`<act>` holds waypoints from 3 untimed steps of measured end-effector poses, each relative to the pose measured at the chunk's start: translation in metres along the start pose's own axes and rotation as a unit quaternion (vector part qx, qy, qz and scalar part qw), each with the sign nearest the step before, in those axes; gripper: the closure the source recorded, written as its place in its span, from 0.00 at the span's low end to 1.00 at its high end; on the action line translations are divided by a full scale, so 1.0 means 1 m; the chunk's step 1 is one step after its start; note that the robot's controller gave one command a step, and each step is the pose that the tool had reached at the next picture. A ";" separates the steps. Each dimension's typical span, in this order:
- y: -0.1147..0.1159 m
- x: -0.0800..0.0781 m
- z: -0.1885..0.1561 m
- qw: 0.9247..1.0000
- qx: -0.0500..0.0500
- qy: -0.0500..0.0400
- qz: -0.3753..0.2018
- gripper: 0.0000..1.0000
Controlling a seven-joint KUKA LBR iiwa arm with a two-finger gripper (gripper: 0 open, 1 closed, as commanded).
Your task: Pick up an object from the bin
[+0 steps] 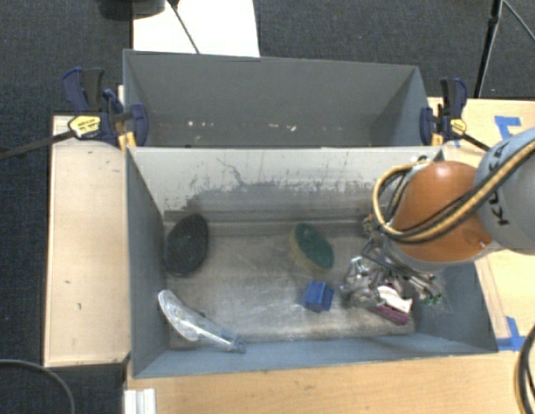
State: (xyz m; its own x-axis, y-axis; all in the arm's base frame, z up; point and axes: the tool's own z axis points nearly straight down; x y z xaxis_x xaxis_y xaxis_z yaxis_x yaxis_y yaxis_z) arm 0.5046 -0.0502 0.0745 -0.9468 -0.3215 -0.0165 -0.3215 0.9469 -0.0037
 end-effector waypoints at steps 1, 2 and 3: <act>0.000 0.004 0.002 1.000 -0.001 0.007 0.000 0.00; 0.010 -0.008 0.001 1.000 0.000 0.003 -0.030 0.00; 0.068 -0.065 0.000 1.000 -0.003 0.010 -0.021 0.00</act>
Offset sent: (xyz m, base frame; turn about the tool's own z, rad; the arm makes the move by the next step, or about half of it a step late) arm 0.0000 0.0000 0.0000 0.0000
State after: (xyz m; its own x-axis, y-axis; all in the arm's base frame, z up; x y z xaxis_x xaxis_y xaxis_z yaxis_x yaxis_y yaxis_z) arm 0.5442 0.0347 0.0749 -0.9329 -0.3602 0.0039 -0.3602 0.9329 0.0016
